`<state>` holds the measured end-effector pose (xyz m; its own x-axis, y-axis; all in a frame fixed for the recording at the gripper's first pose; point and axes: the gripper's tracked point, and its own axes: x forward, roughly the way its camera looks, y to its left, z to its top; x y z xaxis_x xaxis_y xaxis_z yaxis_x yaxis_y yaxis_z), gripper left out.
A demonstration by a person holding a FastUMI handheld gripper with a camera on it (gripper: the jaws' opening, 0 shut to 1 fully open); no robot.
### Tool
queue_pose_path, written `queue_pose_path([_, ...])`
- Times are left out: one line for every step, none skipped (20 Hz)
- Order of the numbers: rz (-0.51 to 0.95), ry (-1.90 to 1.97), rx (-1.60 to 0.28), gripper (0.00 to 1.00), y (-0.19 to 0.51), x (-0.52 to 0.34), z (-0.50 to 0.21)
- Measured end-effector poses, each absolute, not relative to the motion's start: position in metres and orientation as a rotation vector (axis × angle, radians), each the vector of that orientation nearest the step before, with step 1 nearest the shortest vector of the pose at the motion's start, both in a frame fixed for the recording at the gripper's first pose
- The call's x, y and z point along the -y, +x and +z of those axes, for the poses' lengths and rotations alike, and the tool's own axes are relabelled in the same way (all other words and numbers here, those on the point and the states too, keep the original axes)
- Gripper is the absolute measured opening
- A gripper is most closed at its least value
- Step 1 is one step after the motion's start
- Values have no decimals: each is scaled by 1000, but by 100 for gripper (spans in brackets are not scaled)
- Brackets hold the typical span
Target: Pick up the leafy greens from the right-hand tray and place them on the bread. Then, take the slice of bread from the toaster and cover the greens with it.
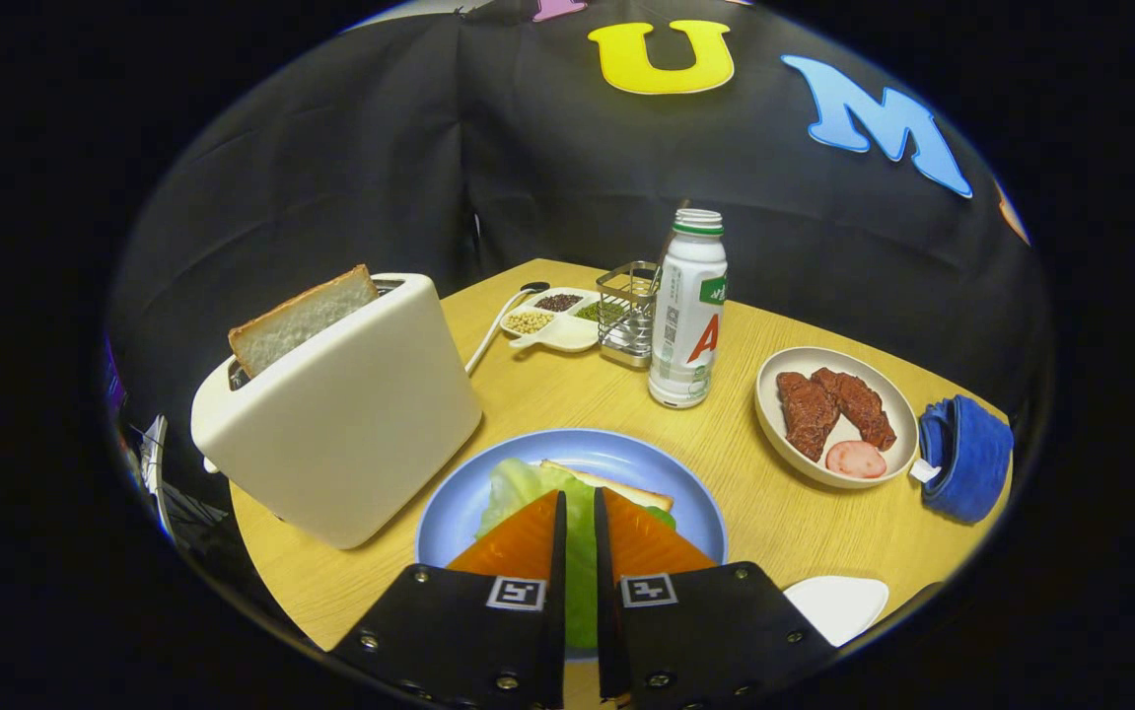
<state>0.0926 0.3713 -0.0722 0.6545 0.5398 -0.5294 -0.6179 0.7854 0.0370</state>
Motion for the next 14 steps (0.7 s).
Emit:
queue_pose_path([651,-150,-536,14,91,-371,-70])
queue_pose_path([639,-149,-514,14,89,-371,-68])
queue_pose_path([621,-144,-487,14,88,-370,-65])
queue_pose_path([615,-136,-464,15,83,-373,-63])
queue_pose_path([619,-124,-439,15,78,-377,-60])
queue_pose_path([616,-117,-413,15,72,-380,-57])
queue_pose_path([610,-115,-384,15,67,-382,-54])
queue_pose_path([604,-108,-350,16,61,-385,-49])
queue_pose_path([598,-102,-316,15,56,-389,-45])
queue_pose_path([594,-102,-291,16,50,-392,-42])
queue_pose_path([594,-98,-265,15,44,-395,-37])
queue_pose_path([595,-95,-246,16,37,-401,-34])
queue_pose_path([600,-98,-233,15,30,-405,-31])
queue_pose_path([601,-101,-220,15,23,-409,-28])
